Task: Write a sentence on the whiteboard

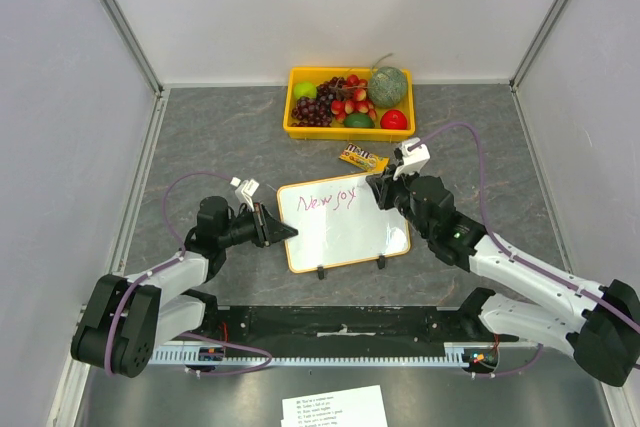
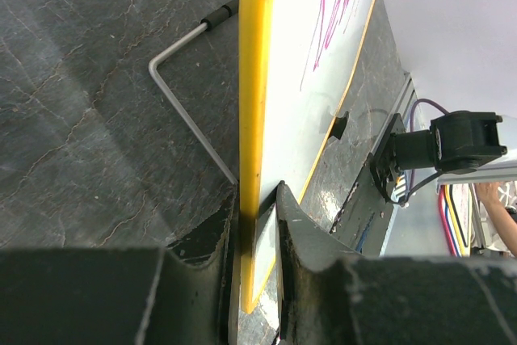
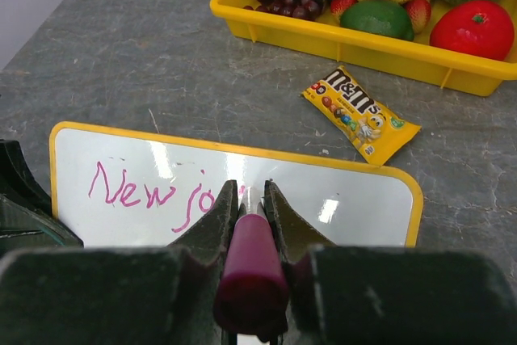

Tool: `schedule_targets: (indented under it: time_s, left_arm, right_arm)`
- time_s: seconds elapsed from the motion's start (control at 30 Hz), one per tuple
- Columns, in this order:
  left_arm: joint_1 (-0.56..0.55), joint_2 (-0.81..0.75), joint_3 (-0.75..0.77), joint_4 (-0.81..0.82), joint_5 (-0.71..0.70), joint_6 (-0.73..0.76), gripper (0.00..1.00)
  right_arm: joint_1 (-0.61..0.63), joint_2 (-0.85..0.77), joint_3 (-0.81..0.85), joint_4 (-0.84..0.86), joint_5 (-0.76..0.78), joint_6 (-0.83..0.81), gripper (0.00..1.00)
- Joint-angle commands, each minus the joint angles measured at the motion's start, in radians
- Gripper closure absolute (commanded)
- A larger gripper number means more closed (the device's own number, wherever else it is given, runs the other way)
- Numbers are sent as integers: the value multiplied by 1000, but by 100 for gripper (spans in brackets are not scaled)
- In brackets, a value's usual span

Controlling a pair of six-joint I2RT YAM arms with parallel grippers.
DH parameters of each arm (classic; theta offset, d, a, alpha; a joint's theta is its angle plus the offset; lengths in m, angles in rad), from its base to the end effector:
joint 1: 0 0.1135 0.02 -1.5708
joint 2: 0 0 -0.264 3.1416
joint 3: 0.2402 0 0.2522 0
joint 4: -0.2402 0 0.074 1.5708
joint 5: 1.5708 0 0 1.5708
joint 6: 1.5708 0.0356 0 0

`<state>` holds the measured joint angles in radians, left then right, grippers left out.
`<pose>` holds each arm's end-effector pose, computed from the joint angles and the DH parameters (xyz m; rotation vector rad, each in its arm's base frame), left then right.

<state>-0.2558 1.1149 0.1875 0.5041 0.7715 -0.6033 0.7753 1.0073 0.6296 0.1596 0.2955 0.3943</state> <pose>0.1770 -0.0720 0.1497 0.1746 2.1015 -1.3020 0.1746 0.1566 0.2787 -0.1299 1.8115 0.5752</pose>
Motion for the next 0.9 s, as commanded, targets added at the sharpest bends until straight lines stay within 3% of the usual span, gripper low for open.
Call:
schedule_targets:
  time_s: [0.0,0.7,0.87]
  left_arm:
    - [-2,10,12,-4,-52,53,98]
    - [-2,11,13,-4,-54,51,98]
    - [-3,13,13,-4,-54,53,98]
  right_arm:
    - [-5,7,35,66,-6,5,100]
    - [-7,37,18,38,-9,0,100]
    - [-5,-19,5,32,5,5,100]
